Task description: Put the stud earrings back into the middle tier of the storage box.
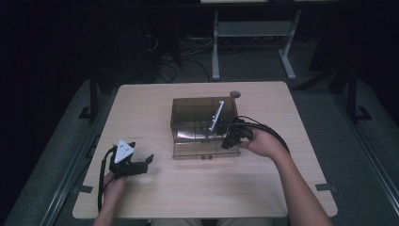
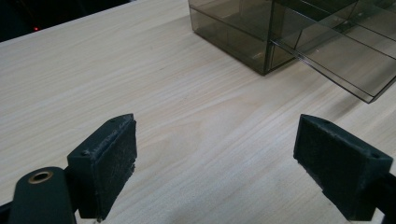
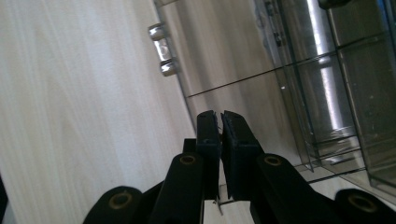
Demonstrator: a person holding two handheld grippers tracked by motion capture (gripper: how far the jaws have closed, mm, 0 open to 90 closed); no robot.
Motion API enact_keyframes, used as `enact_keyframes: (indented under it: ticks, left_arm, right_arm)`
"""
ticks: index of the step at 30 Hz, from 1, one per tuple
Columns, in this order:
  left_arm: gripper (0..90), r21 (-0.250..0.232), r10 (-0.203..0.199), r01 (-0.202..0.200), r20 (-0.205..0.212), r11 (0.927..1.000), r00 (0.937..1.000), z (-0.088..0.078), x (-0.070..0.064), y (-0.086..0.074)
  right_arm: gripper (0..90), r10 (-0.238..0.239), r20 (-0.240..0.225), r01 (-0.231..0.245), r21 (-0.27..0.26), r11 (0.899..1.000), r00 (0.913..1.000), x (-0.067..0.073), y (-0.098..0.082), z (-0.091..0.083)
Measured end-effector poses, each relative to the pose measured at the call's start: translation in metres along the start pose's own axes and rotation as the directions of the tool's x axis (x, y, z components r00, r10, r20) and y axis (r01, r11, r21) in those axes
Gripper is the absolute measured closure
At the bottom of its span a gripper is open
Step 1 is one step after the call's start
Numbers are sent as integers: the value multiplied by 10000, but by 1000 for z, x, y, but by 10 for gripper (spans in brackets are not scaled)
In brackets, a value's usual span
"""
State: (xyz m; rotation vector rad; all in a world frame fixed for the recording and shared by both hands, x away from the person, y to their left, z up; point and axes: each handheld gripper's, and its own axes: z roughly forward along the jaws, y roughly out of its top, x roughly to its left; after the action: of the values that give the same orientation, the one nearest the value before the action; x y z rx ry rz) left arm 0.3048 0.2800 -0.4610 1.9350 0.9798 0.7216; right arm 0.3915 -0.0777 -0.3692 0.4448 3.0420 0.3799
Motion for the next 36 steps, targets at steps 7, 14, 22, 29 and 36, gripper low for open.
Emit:
enact_keyframes:
  ticks: [7, 14, 22, 29, 36]
  left_arm:
    - [128, 0, -33, 33, 8, 10000, 10000, 0, 0, 0]
    - [128, 0, -37, 37, 10, 10000, 10000, 0, 0, 0]
    - [129, -13, -26, 26, 13, 10000, 10000, 0, 0, 0]
    - [128, 3, -8, 8, 12, 10000, 10000, 0, 0, 0]
    - [129, -19, -91, 91, 30, 10000, 10000, 0, 0, 0]
  right_arm:
    - [853, 254, 74, -256, 252, 9994, 9997, -11, 3, 13]
    - [853, 332, 37, -334, 422, 9985, 9994, -17, 6, 23]
    - [852, 347, 104, -353, 629, 9974, 9993, -19, 8, 29]
    - [852, 318, 214, -333, 760, 9966, 9993, -20, 9, 33]
    - [853, 327, 190, -341, 827, 9960, 9993, -20, 10, 35]
